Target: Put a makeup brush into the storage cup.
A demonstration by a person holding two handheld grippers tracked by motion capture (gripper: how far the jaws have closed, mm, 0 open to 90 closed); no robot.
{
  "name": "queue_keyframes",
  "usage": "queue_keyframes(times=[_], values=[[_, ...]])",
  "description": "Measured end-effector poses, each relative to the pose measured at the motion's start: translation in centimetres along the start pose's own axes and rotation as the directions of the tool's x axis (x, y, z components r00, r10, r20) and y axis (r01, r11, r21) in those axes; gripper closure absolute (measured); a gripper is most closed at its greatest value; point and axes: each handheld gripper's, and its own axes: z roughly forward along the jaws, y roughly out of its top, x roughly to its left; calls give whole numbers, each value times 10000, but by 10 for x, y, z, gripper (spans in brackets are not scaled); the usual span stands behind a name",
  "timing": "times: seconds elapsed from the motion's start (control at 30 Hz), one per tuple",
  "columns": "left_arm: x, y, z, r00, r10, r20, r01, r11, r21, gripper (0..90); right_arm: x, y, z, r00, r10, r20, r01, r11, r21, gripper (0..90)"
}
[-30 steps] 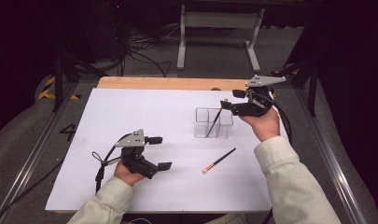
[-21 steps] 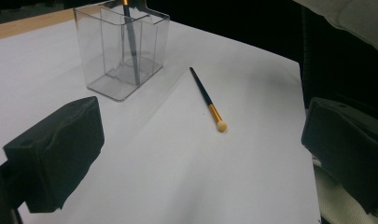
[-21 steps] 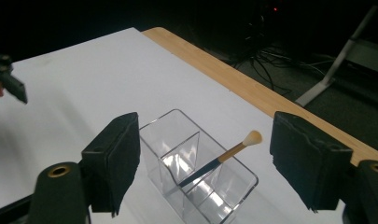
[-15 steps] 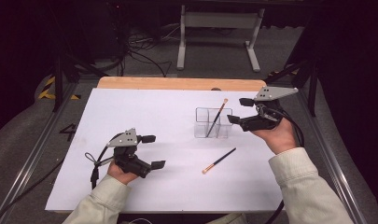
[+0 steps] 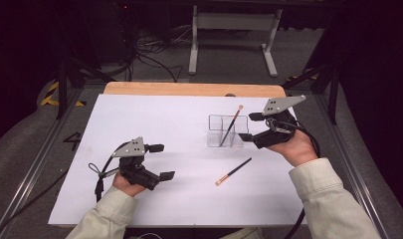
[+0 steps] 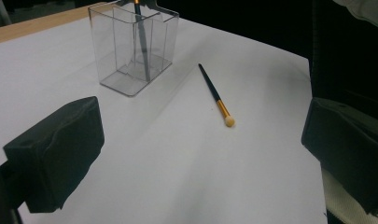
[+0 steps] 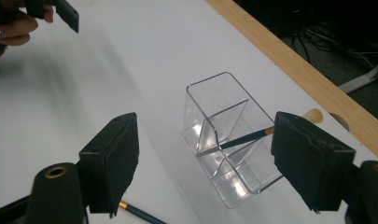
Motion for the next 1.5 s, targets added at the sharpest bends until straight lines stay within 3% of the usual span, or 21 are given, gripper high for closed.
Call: queue_keyframes(times=[0.27,0.57,1.1,1.5], values=[[-1,-3,-7,9998,-90,-189,90,9999,-51,0,3,-1,7,9977,-535,-423,558,9970,533,319],[-1,-6,-13,9991,-190,-376,184,9997,-157,0,7,-1,19,9947,-758,-698,845,9877,1314,328],[2,-12,-30,9957,-384,-842,361,9989,-287,0,9,-5,35,9880,-952,-1217,1190,9713,2062,337],[5,-13,-34,9942,-453,-971,418,9984,-369,0,13,-12,50,9837,-927,-1540,1300,9586,2535,340]])
